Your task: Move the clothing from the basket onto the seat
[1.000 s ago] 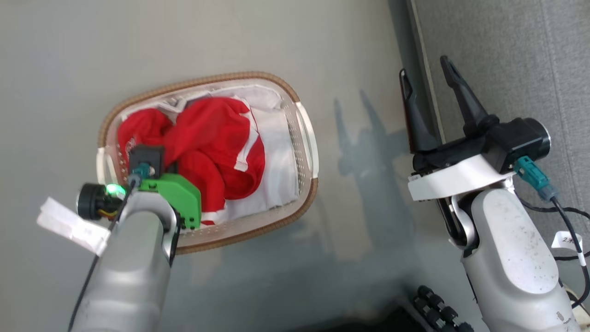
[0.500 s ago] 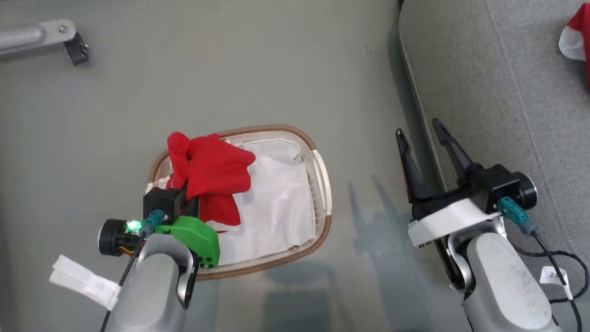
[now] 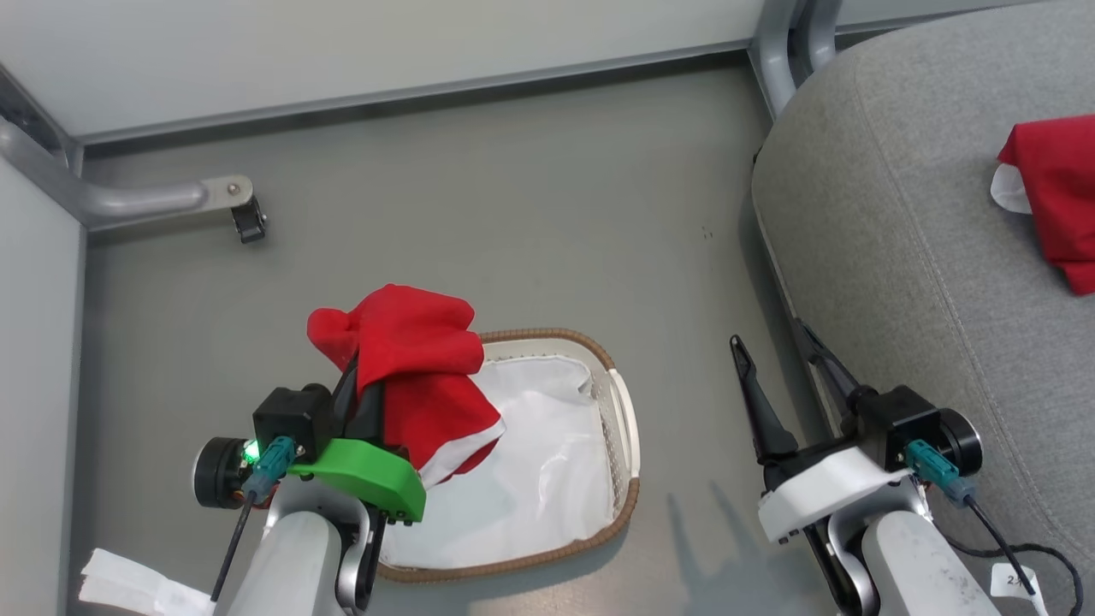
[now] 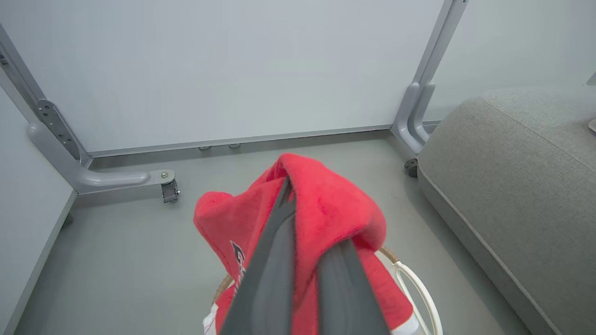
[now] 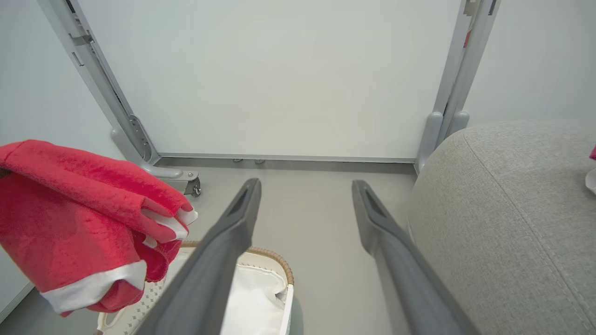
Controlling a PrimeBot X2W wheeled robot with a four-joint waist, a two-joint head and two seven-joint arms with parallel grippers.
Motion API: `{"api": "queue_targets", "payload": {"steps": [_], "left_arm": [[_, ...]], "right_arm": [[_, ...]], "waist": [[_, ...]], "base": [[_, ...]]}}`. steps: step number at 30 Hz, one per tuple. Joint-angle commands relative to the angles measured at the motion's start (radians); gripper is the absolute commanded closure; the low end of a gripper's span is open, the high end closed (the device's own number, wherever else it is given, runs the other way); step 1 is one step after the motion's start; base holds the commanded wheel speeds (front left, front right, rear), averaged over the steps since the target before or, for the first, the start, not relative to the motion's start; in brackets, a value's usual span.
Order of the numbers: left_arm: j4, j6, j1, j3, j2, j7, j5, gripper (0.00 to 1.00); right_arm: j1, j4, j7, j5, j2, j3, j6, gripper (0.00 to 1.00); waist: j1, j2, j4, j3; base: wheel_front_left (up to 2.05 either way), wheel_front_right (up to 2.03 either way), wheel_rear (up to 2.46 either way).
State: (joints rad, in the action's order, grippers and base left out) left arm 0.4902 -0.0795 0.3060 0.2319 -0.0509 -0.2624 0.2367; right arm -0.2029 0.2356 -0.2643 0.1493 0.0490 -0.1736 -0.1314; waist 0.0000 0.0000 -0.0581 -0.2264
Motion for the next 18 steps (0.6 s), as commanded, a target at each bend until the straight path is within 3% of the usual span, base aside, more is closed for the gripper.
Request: {"api": "queue_targets", "payload": {"steps": [1,18], "left_arm": [[-0.014,0.002,-0.025,0.005,-0.001,-0.003,0.006,1.00],[-0.190,-0.005,-0.032,0.069,-0.001,-0.004,0.055,1.00]], "right_arm": [[0.025,0.006,0.000,0.004,0.004,0.000,0.001,0.00],[0.119,0.044,0.000,-0.001,0.004,-0.017,0.001,0.00]], "waist": [[0.0000,0.0000,0.012,0.073],[0.0000,0.0000,0.024,0.189]], "base": [[0.00,0.00,0.00],[0.00,0.00,0.00]]}}
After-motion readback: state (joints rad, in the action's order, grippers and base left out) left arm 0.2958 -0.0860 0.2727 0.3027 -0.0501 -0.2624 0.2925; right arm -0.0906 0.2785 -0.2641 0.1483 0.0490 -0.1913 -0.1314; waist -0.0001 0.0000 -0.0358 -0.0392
